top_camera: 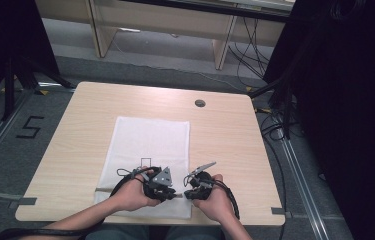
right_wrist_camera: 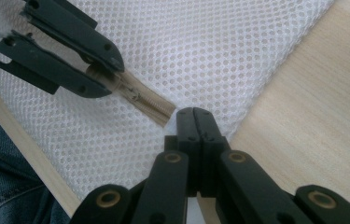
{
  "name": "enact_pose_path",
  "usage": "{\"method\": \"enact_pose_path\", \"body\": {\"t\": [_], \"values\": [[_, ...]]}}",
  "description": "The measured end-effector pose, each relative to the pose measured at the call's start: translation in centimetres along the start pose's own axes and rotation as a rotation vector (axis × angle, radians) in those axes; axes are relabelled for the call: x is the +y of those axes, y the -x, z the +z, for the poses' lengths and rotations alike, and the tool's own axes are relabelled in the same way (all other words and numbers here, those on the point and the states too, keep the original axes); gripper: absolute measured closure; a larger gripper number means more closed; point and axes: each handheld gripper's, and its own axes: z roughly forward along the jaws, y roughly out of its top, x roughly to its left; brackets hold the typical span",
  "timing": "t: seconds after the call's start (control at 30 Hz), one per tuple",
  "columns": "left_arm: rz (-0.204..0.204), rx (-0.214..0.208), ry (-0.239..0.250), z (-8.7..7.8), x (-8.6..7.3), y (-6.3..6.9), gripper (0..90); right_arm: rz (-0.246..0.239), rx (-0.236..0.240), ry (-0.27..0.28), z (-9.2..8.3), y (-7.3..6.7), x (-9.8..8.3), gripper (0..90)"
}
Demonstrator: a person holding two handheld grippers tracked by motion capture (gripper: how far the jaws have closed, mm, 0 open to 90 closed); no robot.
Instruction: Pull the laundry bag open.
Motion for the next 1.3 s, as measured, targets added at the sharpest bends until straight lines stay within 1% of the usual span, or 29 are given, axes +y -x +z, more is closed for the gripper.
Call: {"method": "enact_pose_path", "body": {"t": [0.03,0.07,0.37,0.4,0.67,0.7,0.73,0.8,0.83,0.87,0.9,0.93,0.97,1.0,1.03,1.1,1.13,1.17,1.2,1.23,1.3], "values": [[-0.021,-0.002,0.007,0.03,-0.05,0.09,81.9,0.002,0.002,-0.001,0.0,0.01,-0.01,90.0],[-0.022,-0.003,0.006,0.0,-0.04,0.09,81.9,0.006,0.004,0.0,0.01,0.01,-0.02,90.0],[-0.011,0.002,0.0,-0.08,-0.07,0.05,81.9,0.003,0.002,-0.001,0.0,0.0,-0.02,90.0],[-0.022,-0.004,0.008,-0.11,-0.1,0.1,81.9,0.004,0.005,0.0,0.0,-0.02,-0.03,90.0],[-0.023,-0.001,0.009,-0.17,-0.2,0.18,81.9,0.001,0.0,0.001,0.0,-0.01,-0.02,90.0],[-0.011,0.001,0.009,-0.19,-0.18,0.12,81.9,0.0,0.001,0.001,-0.01,0.0,-0.02,90.0],[-0.023,-0.001,0.009,-0.17,-0.21,0.18,81.9,0.001,0.001,0.001,-0.01,0.01,-0.03,90.0],[-0.007,0.0,0.009,-0.2,-0.19,0.11,81.9,0.004,0.004,0.001,0.0,-0.01,-0.04,90.0],[-0.014,-0.001,0.003,-0.22,-0.2,0.14,81.9,0.003,0.008,0.0,0.02,0.01,-0.03,90.0],[-0.014,0.0,0.0,-0.31,-0.22,0.08,81.9,-0.009,0.007,0.003,0.03,0.09,-0.02,90.0],[-0.024,-0.004,0.009,-0.29,-0.26,0.11,81.9,-0.01,0.008,0.002,0.03,0.11,-0.02,90.0],[-0.021,-0.003,0.005,-0.31,-0.28,0.09,81.9,-0.012,0.008,0.004,0.04,0.11,-0.02,90.0],[-0.023,-0.004,0.006,-0.33,-0.29,0.08,81.9,-0.01,0.008,0.001,0.03,0.11,-0.02,90.0],[-0.013,-0.002,0.006,-0.35,-0.29,0.01,81.9,-0.007,0.009,0.0,0.02,0.09,-0.02,90.0],[-0.027,-0.004,0.009,-0.34,-0.33,0.06,81.9,-0.007,0.009,0.0,0.02,0.09,-0.02,90.0],[-0.025,-0.003,0.009,-0.34,-0.34,0.06,81.9,-0.009,0.009,0.001,0.03,0.1,-0.02,90.0],[-0.011,-0.002,0.009,-0.36,-0.31,-0.01,81.9,-0.009,0.008,0.001,0.03,0.09,-0.02,90.0],[-0.028,-0.003,0.009,-0.35,-0.34,0.09,81.9,-0.008,0.009,0.001,0.02,0.09,-0.02,90.0],[-0.025,-0.003,0.01,-0.36,-0.34,0.09,81.9,-0.007,0.009,0.0,0.02,0.08,-0.02,90.0],[-0.023,-0.003,0.008,-0.37,-0.33,0.09,81.9,0.018,0.009,-0.007,-0.03,-0.07,-0.05,90.0],[-0.023,-0.002,0.007,-0.38,-0.33,0.11,81.9,0.016,0.011,-0.005,-0.02,-0.05,-0.05,90.0]]}}
